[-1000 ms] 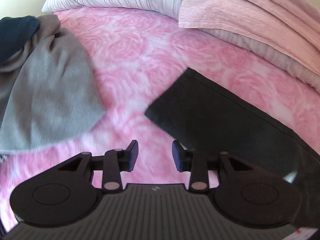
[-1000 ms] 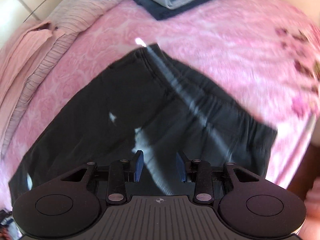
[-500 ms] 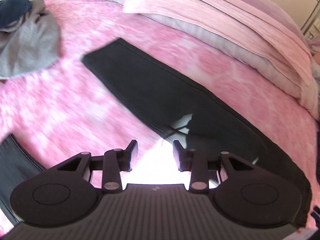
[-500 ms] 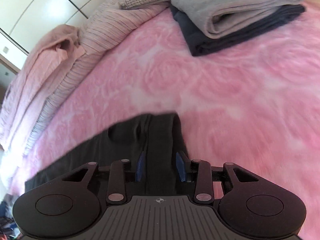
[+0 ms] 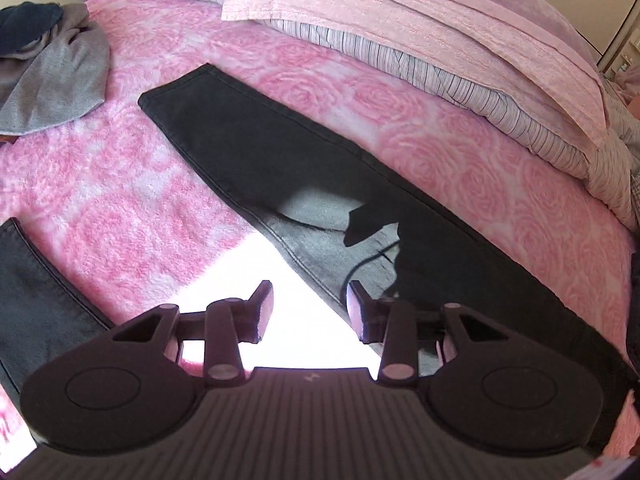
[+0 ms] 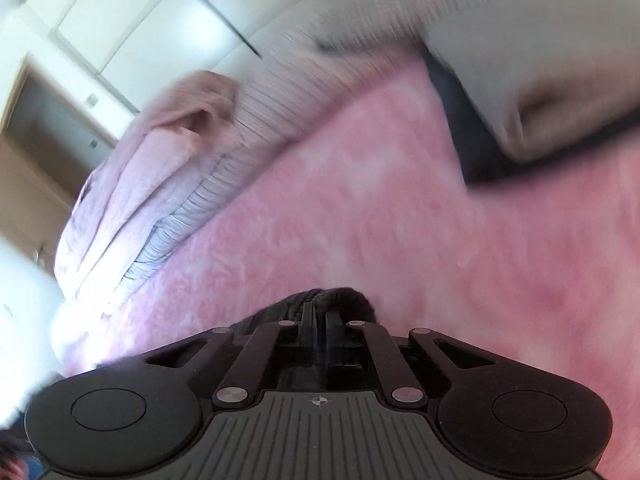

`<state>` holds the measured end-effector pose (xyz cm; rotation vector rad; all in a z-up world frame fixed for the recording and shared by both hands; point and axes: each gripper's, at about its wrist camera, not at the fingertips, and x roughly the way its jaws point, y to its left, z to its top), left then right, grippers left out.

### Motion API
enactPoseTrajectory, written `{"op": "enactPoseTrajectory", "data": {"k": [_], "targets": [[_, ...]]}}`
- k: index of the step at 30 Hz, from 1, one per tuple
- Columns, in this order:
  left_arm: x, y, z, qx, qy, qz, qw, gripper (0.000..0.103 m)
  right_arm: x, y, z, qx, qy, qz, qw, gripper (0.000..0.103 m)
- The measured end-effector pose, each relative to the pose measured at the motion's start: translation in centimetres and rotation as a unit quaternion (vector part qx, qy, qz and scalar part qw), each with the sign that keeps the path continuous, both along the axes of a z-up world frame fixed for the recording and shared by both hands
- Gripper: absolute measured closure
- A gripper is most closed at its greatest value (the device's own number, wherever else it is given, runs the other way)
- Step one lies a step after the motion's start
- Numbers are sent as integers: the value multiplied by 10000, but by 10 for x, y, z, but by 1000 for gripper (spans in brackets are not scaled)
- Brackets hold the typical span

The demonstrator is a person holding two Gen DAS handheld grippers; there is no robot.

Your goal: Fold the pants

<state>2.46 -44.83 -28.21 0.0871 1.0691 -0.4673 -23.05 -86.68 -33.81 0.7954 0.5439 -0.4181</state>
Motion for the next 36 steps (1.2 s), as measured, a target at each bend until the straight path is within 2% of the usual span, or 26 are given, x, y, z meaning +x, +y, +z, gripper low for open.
{"op": "enactPoseTrajectory", "data": {"k": [1,2,3,4,5,7,8,10,12,15,18,21,24,25,26,27,29,31,33,34,36], "targets": [[0,-2,3,14,-56,-30,10000,68,3,0,-6,-205,328,-13,9993,103],[-1,-4,4,41,-103,-61,9999,68,7,-3,-19,-98,625,-78,9980,102],[-1,-7,4,80,-108,-77,9999,68,10,-8,-37,250,882,-158,9957,100],[-2,-9,3,115,-77,-77,9999,68,10,-12,-48,500,954,-197,9940,99],[-2,-11,2,137,-36,-77,9999,68,8,-13,-45,556,866,-260,9943,94],[-6,-13,3,162,-18,-100,9998,68,3,-11,-29,551,1003,-323,9929,80],[-8,-13,5,125,-34,-136,9998,68,-4,-7,-20,589,964,-226,9933,77],[-11,-11,8,119,-10,-166,9998,68,-32,5,-7,890,629,34,9940,77],[-14,-7,9,74,56,-146,9999,68,-61,22,-5,1296,491,381,9896,77],[-20,0,10,33,159,-72,9998,68,-87,49,-14,1593,788,823,9806,77],[-26,8,10,50,236,-45,9997,68,-96,56,-26,1629,1041,632,9791,77],[-29,14,10,64,279,-15,9996,68,-92,53,-38,1954,884,613,9748,77],[-31,19,11,24,292,26,9996,68,-76,52,-41,1773,902,782,9769,79],[-32,20,12,14,287,33,9996,68,-73,51,-42,1823,903,710,9765,99],[-32,21,11,15,283,42,9996,68,-72,53,-41,1746,960,690,9775,103],[-33,22,12,14,284,47,9996,68,-69,56,-33,1554,1021,738,9798,103],[-36,26,12,46,263,38,9996,68,-62,74,-7,759,1237,912,9852,103],[-39,32,12,106,190,11,9998,68,-68,84,2,250,1583,715,9845,103],[-42,38,10,211,141,-18,9997,68,-65,89,-20,130,2237,404,9737,103],[-43,40,7,275,139,-30,9995,68,-61,92,-28,68,2302,394,9723,102],[-45,44,1,381,201,-44,9991,68,-50,95,-20,-64,2562,427,9657,100]]}}
